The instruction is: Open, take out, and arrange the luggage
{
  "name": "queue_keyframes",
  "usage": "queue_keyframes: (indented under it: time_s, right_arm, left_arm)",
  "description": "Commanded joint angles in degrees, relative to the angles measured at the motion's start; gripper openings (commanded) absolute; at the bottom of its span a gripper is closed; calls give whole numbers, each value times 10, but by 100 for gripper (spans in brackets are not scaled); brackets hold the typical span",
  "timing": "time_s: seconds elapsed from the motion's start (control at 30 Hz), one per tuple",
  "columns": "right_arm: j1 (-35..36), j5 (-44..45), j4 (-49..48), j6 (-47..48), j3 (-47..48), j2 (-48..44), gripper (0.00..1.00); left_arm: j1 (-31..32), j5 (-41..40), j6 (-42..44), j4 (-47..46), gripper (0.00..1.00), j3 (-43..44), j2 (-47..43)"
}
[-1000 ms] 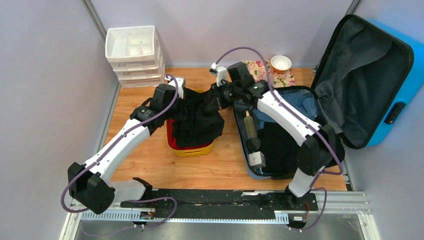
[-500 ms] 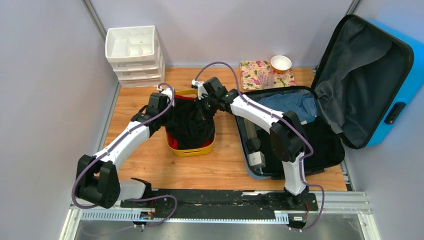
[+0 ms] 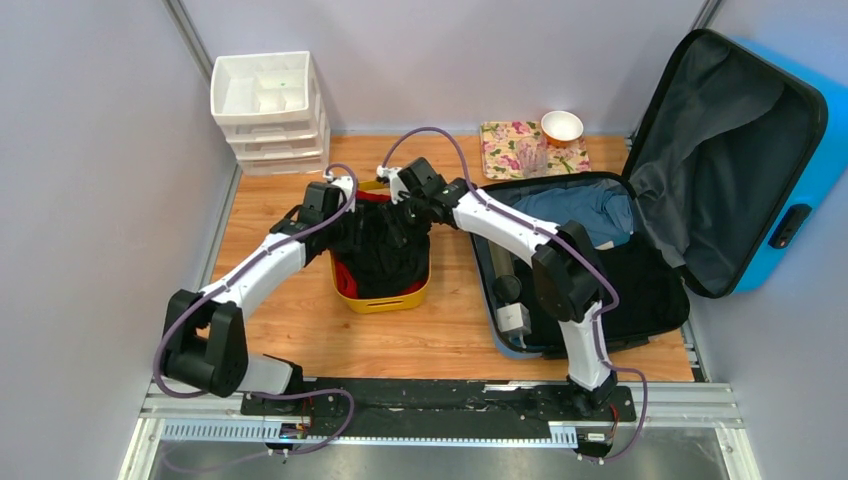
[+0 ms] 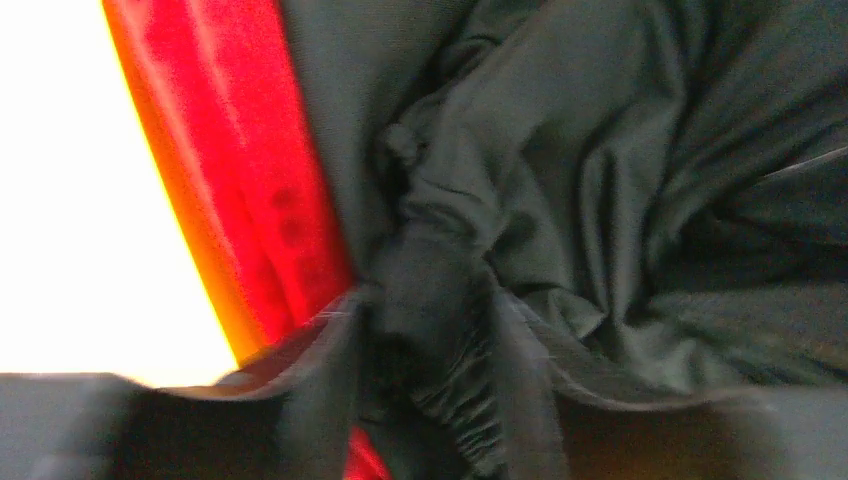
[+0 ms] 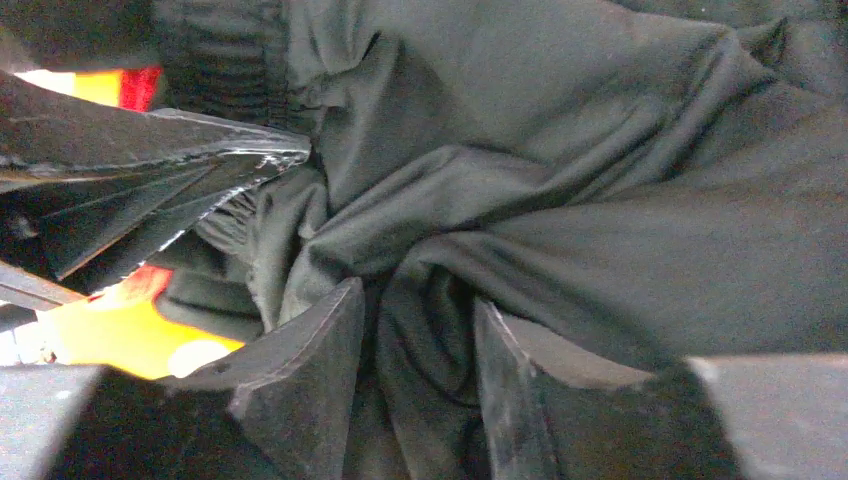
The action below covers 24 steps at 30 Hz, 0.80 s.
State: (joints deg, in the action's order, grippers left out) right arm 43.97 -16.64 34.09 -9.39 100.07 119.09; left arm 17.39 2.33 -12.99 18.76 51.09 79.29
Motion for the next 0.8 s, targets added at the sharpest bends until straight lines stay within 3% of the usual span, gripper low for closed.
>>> queue_keyframes:
  time_s: [0.0, 0.07, 0.13, 0.37, 0.47, 0.63, 0.77]
  right_arm:
    - [3, -2, 54, 67, 22, -97, 56]
    - [-9, -12, 64, 80, 18, -129, 66]
    - [-33, -28, 71, 92, 13, -172, 74]
    - [-162, -70, 106, 141, -51, -299, 79]
    - [-244, -74, 155, 161, -66, -323, 77]
    - [-371, -26, 189, 212, -110, -351, 76]
    - [-466, -9, 212, 240, -124, -338, 75]
  left_arm:
    - [-4, 19, 31, 51, 68, 89, -40]
    - [-5, 15, 38, 82, 79, 130, -48]
    - [-11, 22, 50, 91, 79, 150, -55]
    - [-3, 172, 85, 46, 81, 211, -62]
    - [33, 190, 53, 60, 82, 263, -9]
    - [153, 180, -24, 10, 82, 300, 68]
    - [215, 154, -105, 19, 83, 397, 194]
